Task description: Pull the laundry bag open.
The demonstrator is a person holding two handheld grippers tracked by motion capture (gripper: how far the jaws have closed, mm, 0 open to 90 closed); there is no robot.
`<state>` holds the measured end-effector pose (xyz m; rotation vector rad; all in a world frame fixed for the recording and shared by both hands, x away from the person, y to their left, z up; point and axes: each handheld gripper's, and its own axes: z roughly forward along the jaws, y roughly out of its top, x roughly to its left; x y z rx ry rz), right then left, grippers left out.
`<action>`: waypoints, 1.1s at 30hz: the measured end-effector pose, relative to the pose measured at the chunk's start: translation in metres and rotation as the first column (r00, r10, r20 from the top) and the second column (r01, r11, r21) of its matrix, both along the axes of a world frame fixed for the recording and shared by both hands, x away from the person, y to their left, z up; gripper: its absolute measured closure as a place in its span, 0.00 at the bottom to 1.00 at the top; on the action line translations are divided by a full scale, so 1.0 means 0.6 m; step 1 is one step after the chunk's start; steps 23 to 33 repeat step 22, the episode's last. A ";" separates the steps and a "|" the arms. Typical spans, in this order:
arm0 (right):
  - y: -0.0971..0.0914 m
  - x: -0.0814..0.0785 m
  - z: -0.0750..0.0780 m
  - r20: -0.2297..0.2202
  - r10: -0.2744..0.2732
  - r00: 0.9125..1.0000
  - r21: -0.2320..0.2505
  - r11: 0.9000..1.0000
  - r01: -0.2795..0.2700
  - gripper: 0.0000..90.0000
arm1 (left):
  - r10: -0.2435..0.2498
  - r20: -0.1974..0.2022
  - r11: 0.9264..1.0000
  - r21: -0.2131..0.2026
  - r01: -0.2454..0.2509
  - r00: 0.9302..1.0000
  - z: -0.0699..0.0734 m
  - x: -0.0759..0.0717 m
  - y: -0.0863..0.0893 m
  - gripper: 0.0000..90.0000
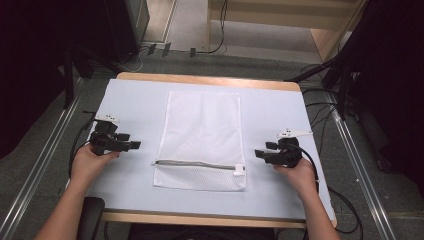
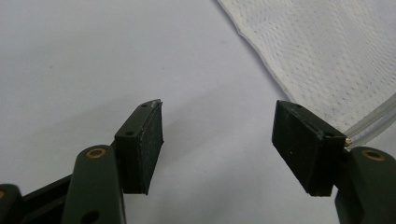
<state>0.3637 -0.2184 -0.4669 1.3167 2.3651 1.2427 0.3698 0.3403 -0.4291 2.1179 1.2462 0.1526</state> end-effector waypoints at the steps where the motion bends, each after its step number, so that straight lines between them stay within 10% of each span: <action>1: 0.000 0.000 0.000 0.000 -0.002 1.000 0.001 1.000 0.002 0.41 | 0.000 -0.001 1.000 0.000 0.000 1.000 0.000 0.000 0.000 0.38; 33: 0.000 0.001 -0.003 0.004 -0.014 1.000 -0.008 1.000 0.014 0.40 | 0.008 -0.012 1.000 0.012 -0.008 1.000 -0.006 0.003 0.000 0.33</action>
